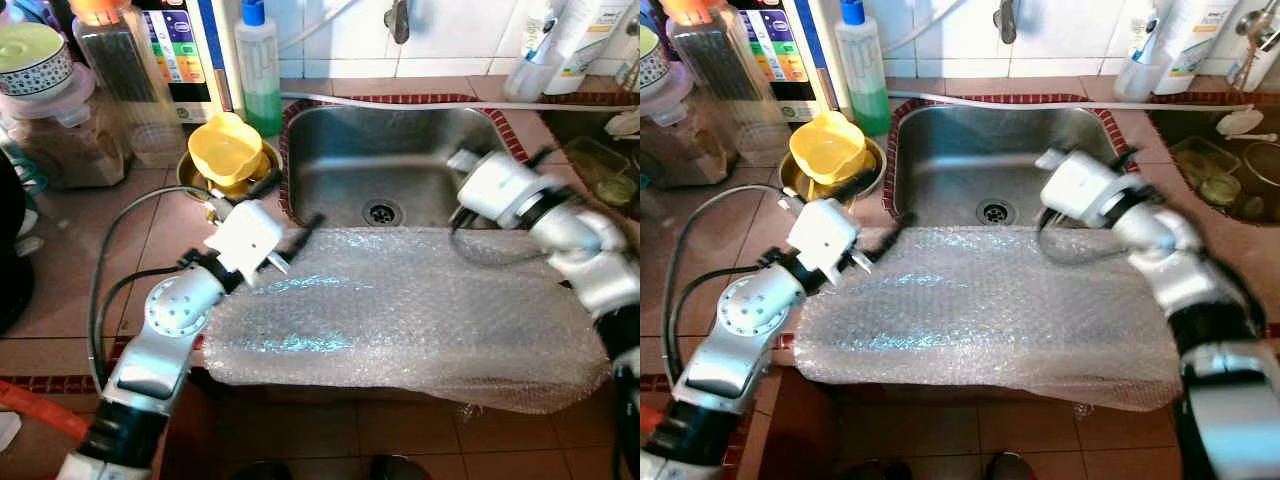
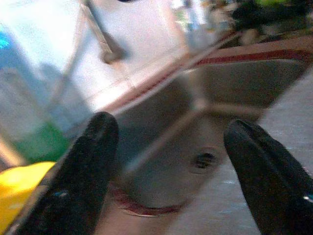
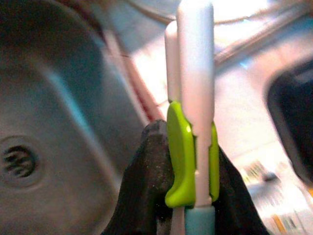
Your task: Kitchen organization
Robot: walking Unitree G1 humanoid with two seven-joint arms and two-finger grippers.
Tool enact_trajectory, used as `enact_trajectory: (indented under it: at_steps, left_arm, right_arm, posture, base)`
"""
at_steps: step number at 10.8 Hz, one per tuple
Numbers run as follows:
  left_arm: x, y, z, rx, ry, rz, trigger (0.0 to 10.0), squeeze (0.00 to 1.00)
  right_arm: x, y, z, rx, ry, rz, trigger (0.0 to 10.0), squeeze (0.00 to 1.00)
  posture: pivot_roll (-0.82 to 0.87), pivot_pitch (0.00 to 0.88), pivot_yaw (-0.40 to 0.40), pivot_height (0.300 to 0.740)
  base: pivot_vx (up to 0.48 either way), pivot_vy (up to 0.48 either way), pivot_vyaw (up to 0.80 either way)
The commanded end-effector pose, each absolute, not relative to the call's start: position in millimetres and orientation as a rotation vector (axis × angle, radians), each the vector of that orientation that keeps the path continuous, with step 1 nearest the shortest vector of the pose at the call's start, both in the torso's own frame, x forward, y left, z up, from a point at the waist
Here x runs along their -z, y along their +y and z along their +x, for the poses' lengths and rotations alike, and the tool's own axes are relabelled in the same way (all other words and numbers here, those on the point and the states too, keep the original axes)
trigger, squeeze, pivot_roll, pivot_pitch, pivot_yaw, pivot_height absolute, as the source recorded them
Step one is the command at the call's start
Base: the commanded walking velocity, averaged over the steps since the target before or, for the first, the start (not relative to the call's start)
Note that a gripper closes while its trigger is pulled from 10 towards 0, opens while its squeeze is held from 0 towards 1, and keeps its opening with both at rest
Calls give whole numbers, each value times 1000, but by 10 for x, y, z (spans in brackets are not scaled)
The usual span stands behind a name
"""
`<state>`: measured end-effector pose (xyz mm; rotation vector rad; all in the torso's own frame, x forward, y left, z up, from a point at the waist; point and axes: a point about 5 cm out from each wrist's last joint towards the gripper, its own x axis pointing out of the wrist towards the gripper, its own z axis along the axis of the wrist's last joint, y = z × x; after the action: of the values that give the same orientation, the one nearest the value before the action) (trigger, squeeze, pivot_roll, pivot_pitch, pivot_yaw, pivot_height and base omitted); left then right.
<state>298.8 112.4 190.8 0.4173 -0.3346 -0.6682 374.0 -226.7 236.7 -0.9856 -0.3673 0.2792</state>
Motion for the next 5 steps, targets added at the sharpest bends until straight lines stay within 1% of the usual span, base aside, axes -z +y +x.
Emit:
enact_trajectory:
  at_steps: [1, 2, 3, 4, 5]
  left_arm:
    - [-1896, 1088, 2945, 709, -312, 400, 10000, 1000]
    - [-1933, 1076, 2930, 717, -314, 388, 10000, 1000]
    - [-1961, 1079, 2908, 731, -296, 388, 10000, 1000]
    - [-1971, 1093, 2887, 745, -275, 393, 10000, 1000]
    - [-1975, 1100, 2881, 751, -264, 395, 10000, 1000]
  right_arm:
    - [-2422, -2321, 3765, -223, -381, -931, 0, 0]
    - [-2419, -2356, 3795, -181, -368, -859, 235, 0]
    - [-2376, -2394, 3831, -128, -335, -749, 3020, 0]
    - [-2312, -2384, 3856, -100, -312, -652, 3490, 0]
    - [-2267, -2360, 3866, -95, -303, -593, 3412, 0]
  posture:
    - [-112, 171, 65, 740]
    - [-103, 174, 68, 740]
    - [-99, 176, 72, 740]
    - [-92, 176, 74, 740]
    - [-85, 177, 76, 740]
  base:
    - [0, 0, 0]
    - [0, 0, 0]
    - [0, 0, 0]
    - [0, 0, 0]
    - [0, 0, 0]
